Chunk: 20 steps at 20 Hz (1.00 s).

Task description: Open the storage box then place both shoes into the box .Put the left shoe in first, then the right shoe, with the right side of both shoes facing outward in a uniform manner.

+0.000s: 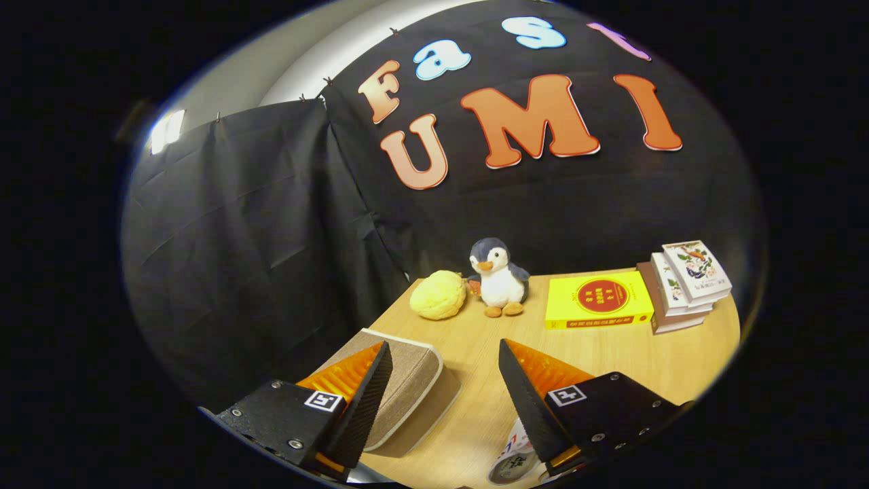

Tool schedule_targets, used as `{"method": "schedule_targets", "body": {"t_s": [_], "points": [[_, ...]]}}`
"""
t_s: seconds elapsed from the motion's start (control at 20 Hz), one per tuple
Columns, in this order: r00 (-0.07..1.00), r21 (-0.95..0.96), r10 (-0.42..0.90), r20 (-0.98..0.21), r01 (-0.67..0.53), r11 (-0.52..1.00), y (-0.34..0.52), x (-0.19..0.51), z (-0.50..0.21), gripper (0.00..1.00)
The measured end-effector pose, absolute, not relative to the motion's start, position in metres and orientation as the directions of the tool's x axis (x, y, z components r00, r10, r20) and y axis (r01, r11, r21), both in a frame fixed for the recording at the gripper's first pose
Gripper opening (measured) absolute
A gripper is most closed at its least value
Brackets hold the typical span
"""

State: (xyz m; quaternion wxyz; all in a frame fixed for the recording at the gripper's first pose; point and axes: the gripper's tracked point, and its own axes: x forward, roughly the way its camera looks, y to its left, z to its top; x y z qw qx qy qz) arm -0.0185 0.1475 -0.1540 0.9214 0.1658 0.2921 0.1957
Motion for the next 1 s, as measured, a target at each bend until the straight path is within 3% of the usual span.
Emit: {"method": "schedule_targets", "body": {"t_s": [0.45, 1.0], "points": [[0.490, 0.626, 0.624, -0.609, -0.188, 0.757, 0.206, -0.064, -0.230, 0.95], [0.287, 0.818, 0.802, -0.524, -0.093, 0.567, 0.259, -0.087, -0.279, 0.95]]}}
